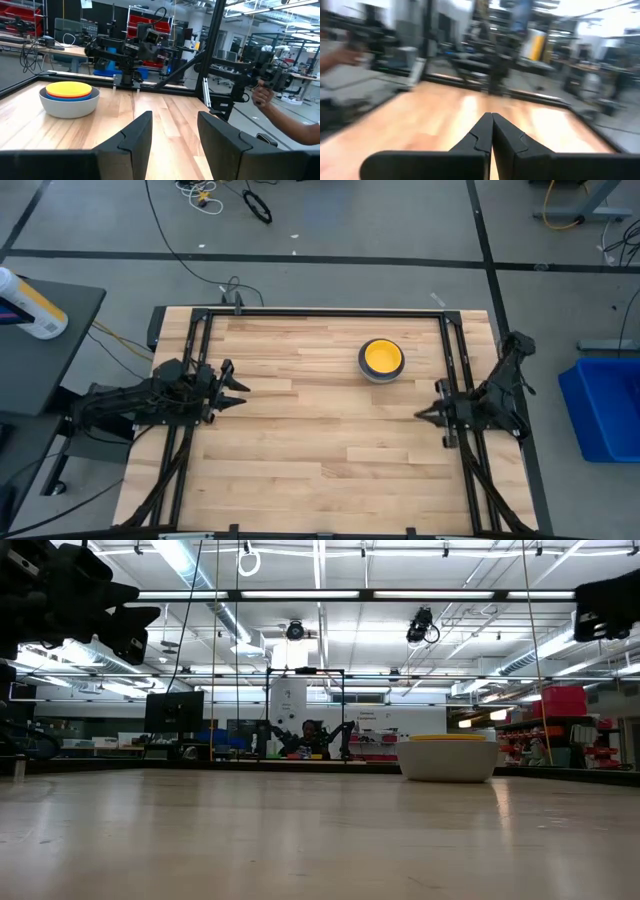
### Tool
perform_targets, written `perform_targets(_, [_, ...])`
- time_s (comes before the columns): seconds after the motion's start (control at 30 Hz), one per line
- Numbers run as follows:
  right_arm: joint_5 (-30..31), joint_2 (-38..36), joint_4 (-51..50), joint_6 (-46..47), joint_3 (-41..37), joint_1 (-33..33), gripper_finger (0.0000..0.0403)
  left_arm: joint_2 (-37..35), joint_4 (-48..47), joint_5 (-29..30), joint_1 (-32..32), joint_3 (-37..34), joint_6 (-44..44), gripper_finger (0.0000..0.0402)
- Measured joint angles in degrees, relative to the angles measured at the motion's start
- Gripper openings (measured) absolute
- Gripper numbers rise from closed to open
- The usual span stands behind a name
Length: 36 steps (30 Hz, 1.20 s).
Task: Nest bowls inside each other
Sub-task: Return to Home Position
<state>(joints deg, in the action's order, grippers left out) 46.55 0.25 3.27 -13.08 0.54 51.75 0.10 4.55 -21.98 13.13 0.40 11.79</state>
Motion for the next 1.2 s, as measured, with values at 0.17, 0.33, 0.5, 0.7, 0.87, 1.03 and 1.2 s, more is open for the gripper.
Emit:
perform_targets(0.17, [-0.61, 0.0, 0.03, 0.05, 0.0, -11.07, 0.0012, 0.0, -0.01, 0.0, 0.0, -0.02, 0.02, 0.0167])
perform_targets(0.33, [-9.56, 0.89, 0.44, 1.81, 0.0, -19.07, 0.0012, 0.0, -0.03, 0.0, 0.0, -0.04, 0.04, 0.0167])
perform_targets(0.5, [-24.97, 2.0, -0.01, 5.25, 0.0, -24.55, 0.0012, 0.04, -0.06, 0.01, 0.0, -0.04, 0.04, 0.0167])
perform_targets(0.7, [-37.84, 2.01, -1.37, 6.51, 0.0, -25.86, 0.0012, 0.13, -0.12, -0.11, 0.0, -0.04, 0.87, 0.0167])
perform_targets(0.87, [-37.99, 2.03, -1.38, 5.05, 0.0, -25.93, 0.0012, 0.13, -0.12, -0.1, 0.0, -0.04, 1.03, 0.0167])
perform_targets(1.03, [-37.78, 2.03, -1.34, 4.46, 0.0, -25.93, 0.0012, 0.13, -0.12, -0.03, 0.0, -0.04, 1.01, 0.0167])
perform_targets(1.2, [-37.75, 2.03, -1.31, 4.43, 0.0, -25.93, 0.0012, 0.15, 0.01, 1.45, 0.0, -0.04, 1.4, 0.0167])
